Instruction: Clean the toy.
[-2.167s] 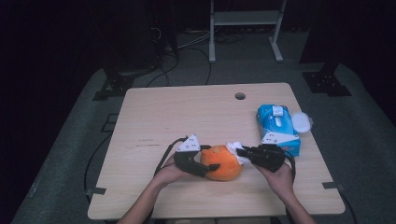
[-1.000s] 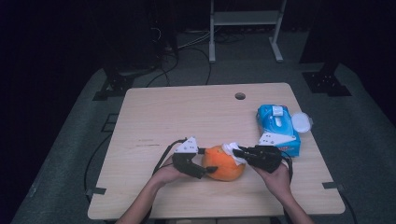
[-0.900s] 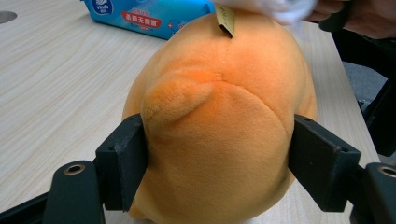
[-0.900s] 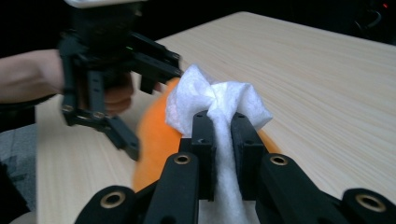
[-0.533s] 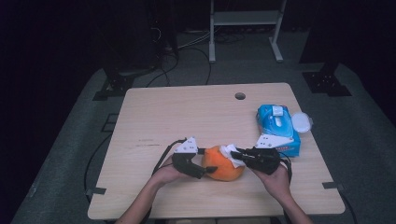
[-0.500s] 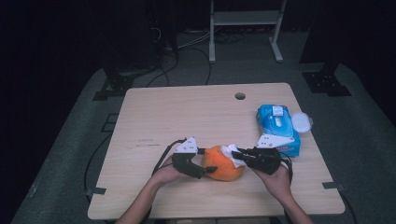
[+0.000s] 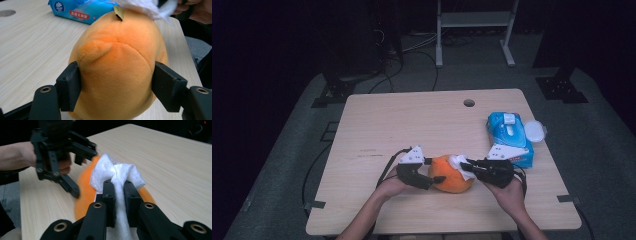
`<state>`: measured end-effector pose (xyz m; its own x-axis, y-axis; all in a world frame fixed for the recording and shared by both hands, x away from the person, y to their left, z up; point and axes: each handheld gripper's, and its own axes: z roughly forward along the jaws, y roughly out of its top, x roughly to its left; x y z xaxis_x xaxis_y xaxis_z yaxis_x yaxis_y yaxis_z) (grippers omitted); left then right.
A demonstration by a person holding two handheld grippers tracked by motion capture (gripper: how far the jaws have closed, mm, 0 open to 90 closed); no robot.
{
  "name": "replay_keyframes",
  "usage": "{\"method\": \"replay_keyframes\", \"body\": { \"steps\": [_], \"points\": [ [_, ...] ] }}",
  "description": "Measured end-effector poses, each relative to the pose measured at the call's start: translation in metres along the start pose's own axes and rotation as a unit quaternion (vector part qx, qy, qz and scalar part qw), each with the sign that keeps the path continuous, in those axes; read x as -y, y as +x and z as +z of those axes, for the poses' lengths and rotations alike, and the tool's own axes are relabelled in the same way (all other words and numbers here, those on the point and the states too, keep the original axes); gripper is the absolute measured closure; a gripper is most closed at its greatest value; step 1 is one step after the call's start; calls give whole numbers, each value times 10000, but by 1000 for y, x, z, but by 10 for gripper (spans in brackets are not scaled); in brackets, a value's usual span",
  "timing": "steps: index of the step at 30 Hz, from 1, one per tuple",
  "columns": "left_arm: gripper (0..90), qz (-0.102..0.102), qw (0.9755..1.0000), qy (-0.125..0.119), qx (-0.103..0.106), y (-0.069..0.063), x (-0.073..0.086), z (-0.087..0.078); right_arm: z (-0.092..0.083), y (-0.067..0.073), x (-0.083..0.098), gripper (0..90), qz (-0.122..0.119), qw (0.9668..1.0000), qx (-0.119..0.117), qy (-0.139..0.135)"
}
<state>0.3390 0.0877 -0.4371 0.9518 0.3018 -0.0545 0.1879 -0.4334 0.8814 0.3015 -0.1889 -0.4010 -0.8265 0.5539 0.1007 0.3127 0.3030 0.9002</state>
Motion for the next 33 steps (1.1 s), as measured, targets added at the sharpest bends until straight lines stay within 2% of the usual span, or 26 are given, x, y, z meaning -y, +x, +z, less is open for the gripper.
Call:
{"method": "replay_keyframes", "body": {
  "steps": [5, 8, 12, 14, 16, 18, 21, 24, 26, 28, 30, 33],
  "points": [
    [312, 331, 9994, 96, -87, -14, -9, 5, 11, 19, -11, 810, -429, 9991, -31, 37],
    [312, 300, 9995, 45, -49, -12, -7, 4, 14, 22, -13, 812, -621, 9980, 79, 109],
    [294, 259, 9996, -93, 25, -8, -3, 5, 12, 11, -8, 813, -418, 9990, 90, 140],
    [226, 283, 9993, -203, 100, -5, -1, 5, 11, 8, -5, 813, -332, 9993, 65, 165],
    [169, 212, 9990, -347, 173, 0, 1, 4, 9, 8, -4, 813, -317, 9993, 106, 173],
    [110, 114, 9991, -337, 234, 7, 6, 3, 6, 6, -4, 812, -314, 9993, 122, 163],
    [88, -26, 9986, -369, 375, 12, 11, 8, 2, 3, -2, 812, -190, 9997, 83, 119],
    [69, 10, 9984, -304, 486, 9, 11, 18, 2, 3, -2, 810, -168, 9998, 50, 118],
    [57, 68, 9985, -266, 479, 6, 12, 23, 2, 4, -3, 810, -185, 9998, 57, 110],
    [82, 121, 9986, -221, 460, 4, 11, 22, 2, 4, -3, 810, -168, 9998, 41, 102],
    [215, 143, 9990, -212, 353, 3, 7, 18, 2, 3, -3, 810, -119, 9999, 3, 55],
    [320, 168, 9988, -353, 286, -1, -1, 9, 0, 3, -6, 810, -109, 9999, 15, -80]
  ]
}}
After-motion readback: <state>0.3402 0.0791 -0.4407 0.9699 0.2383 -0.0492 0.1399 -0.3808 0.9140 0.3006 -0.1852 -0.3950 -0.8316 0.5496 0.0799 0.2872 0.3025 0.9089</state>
